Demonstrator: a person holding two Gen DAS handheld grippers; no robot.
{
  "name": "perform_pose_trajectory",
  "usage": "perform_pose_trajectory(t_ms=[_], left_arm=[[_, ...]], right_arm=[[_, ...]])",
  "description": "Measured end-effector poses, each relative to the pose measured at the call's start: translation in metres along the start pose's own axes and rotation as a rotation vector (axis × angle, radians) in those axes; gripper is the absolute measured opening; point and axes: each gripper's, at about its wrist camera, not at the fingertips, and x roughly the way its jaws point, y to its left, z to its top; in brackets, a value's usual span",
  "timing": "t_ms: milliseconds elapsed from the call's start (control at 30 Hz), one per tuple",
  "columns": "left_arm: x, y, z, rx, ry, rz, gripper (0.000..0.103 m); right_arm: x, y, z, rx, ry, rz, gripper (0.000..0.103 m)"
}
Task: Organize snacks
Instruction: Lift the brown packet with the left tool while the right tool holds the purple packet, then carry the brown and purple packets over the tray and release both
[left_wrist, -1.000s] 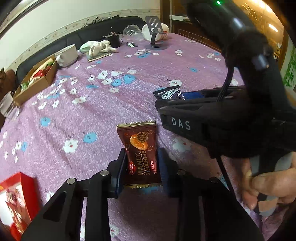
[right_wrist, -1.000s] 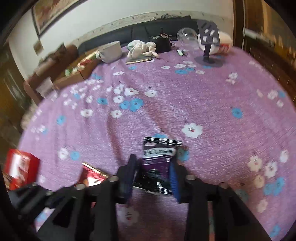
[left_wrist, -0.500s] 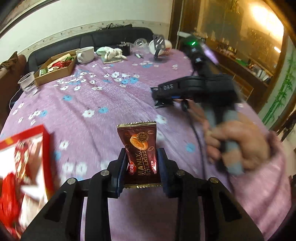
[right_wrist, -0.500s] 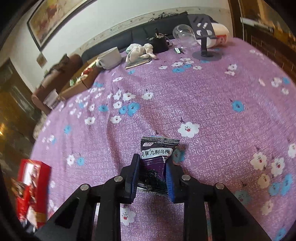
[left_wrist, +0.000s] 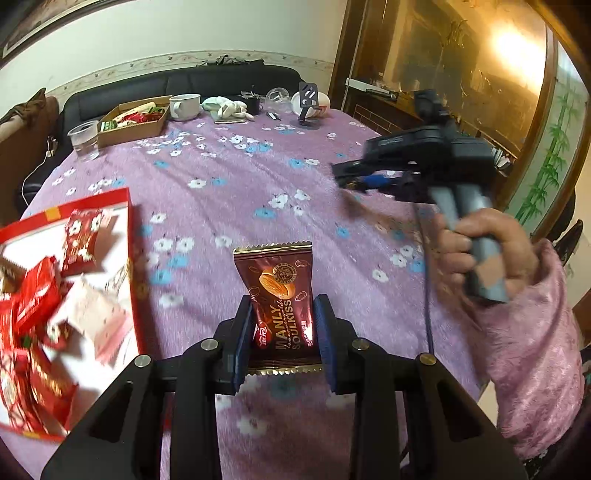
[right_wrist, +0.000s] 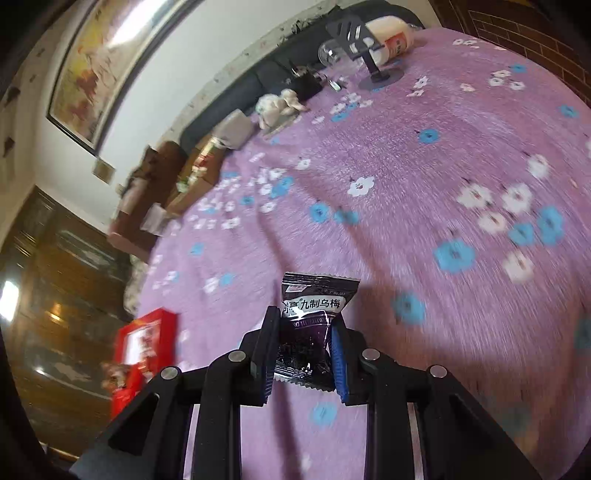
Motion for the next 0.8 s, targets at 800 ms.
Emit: perform_pose_trajectory(t_ms=[800], left_arm=[[-0.073,0.024,-0.04,-0.063,-0.134,0.007,0.03]], right_arm=[[-0.046,0.064,-0.123,-0.15,0.032,0.016,0.026]])
